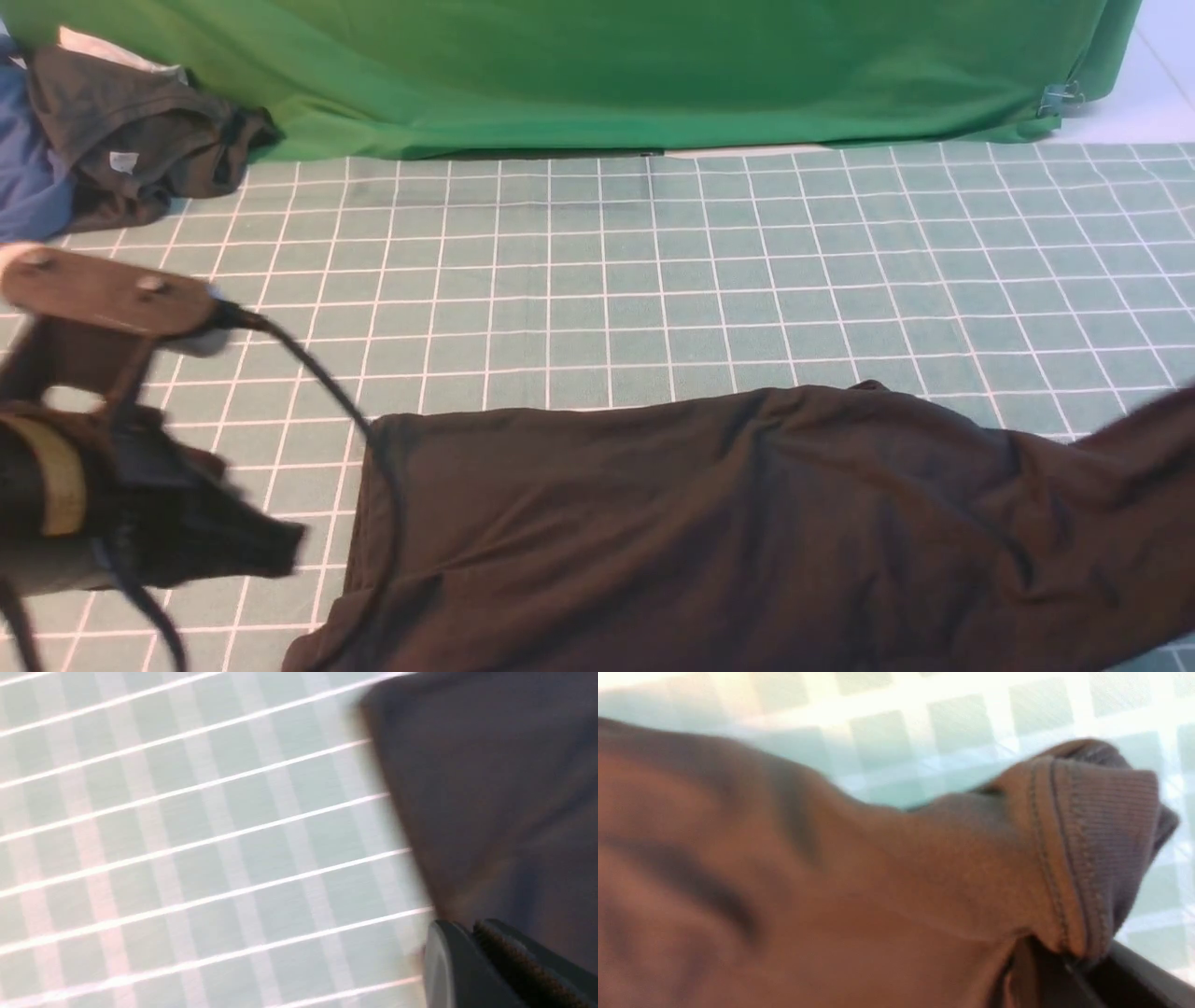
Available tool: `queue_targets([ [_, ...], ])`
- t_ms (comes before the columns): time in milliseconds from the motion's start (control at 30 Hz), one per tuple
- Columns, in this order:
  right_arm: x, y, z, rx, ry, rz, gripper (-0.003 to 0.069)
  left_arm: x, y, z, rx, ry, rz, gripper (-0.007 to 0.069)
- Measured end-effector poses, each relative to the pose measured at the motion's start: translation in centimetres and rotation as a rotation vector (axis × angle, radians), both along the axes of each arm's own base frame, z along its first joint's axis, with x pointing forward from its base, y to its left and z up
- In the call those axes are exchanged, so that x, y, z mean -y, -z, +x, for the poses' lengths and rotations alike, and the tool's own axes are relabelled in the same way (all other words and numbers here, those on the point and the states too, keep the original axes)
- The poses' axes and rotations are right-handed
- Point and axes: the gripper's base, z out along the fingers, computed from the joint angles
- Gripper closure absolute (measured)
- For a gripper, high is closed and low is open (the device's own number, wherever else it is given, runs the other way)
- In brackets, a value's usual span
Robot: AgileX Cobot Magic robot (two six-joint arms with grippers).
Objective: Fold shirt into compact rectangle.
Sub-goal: 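Fold the right end of the dark garment over onto its left end with the right gripper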
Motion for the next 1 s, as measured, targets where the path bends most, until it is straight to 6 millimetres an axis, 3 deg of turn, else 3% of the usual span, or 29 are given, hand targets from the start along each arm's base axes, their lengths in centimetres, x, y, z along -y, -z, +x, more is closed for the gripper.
queue_targets([
  [67,-1.5,-0.7,0.0,0.012,-0.048,0.024,0.0601,-0.5,0.1,-0.1,-0.014,-0.030,0.025,0.0613],
  [200,-7.4,-2.7,-0.1,0.056,-0.237,0.115,0.0602,-2.0,0.2,0.1,-0.039,-0.148,0.033,0.0613],
  [267,-9.5,-3.2,-0.4,0.079,-0.295,0.148,0.0602,-2.8,0.2,0.3,-0.040,-0.190,0.035,0.0613],
  [333,-13.4,-3.9,-1.2,0.131,-0.398,0.208,0.0602,-4.1,0.1,0.6,-0.042,-0.246,0.044,0.0613],
  [400,-14.9,-4.0,-1.5,0.144,-0.439,0.228,0.0602,-4.6,0.1,0.7,-0.040,-0.264,0.043,0.0613],
  [567,-21.1,-2.2,-2.2,0.115,-0.538,0.301,0.0602,-6.6,0.2,1.0,-0.037,-0.370,-0.049,0.0613],
  [767,-27.2,0.7,-1.5,0.063,-0.609,0.351,0.0602,-6.3,0.2,1.3,-0.024,-0.340,-0.177,0.0613],
  [1000,-33.1,3.1,-0.8,0.031,-0.693,0.356,0.0602,-6.2,0.1,1.5,-0.014,-0.331,-0.199,0.0613],
])
